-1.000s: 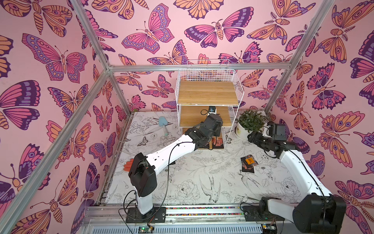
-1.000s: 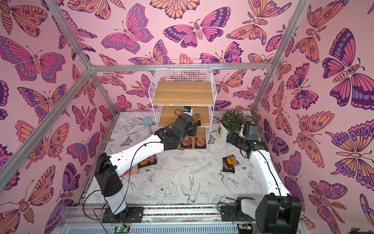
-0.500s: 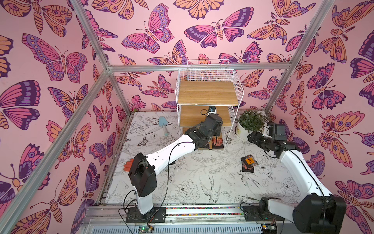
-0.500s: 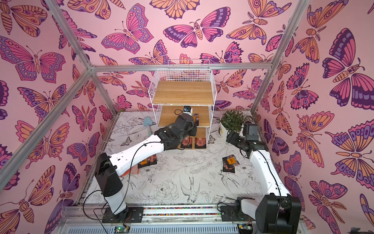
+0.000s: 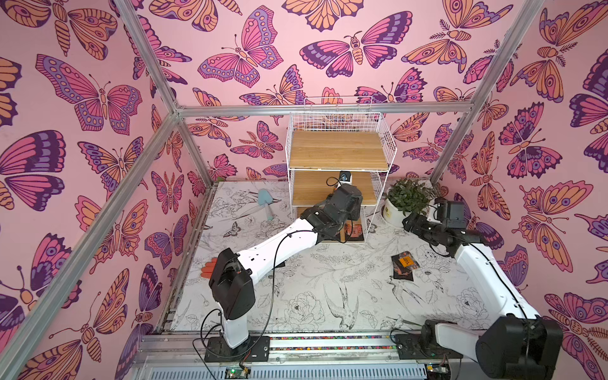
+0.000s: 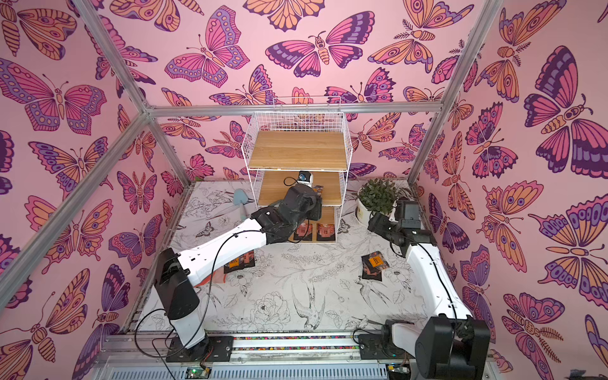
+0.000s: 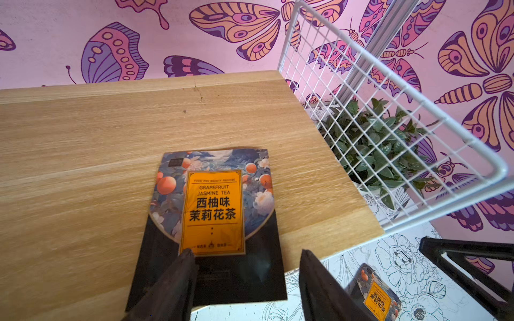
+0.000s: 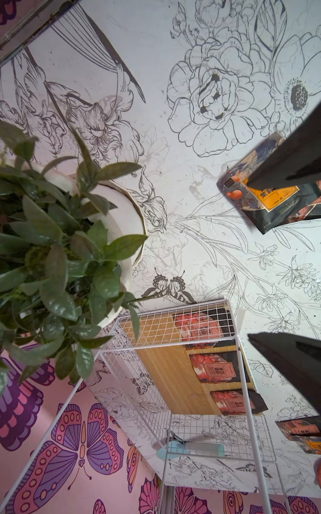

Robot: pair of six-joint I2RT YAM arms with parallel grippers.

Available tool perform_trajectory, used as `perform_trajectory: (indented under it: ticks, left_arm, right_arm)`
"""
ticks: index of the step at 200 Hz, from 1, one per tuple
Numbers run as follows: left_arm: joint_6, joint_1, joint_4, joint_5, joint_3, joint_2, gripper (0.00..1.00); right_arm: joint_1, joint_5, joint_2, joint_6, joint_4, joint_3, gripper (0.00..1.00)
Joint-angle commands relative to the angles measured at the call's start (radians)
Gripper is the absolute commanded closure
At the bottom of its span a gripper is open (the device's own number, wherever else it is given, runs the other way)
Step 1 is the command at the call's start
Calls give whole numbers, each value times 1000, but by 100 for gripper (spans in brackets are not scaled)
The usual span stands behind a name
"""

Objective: Remove the tea bags from the shelf
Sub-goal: Pick up the tea bag from the shelf.

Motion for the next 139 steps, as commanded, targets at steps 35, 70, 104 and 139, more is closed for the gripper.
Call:
perform_trajectory:
  ticks: [35, 70, 104, 139]
  left_arm:
    - [43, -5, 82, -46, 25, -29, 33]
    - [61, -7, 104, -57, 19, -38, 30]
    - [83, -5, 91, -82, 24, -50, 25]
    - [89, 5, 60, -102, 24, -48, 6]
  right_arm:
    - [-9, -14, -19, -7, -5, 16, 17]
    - [-9, -16, -17, -8, -6, 16, 17]
    - [-9, -15, -16, -8, -5, 16, 17]
    - [-9, -19, -15, -8, -6, 14, 17]
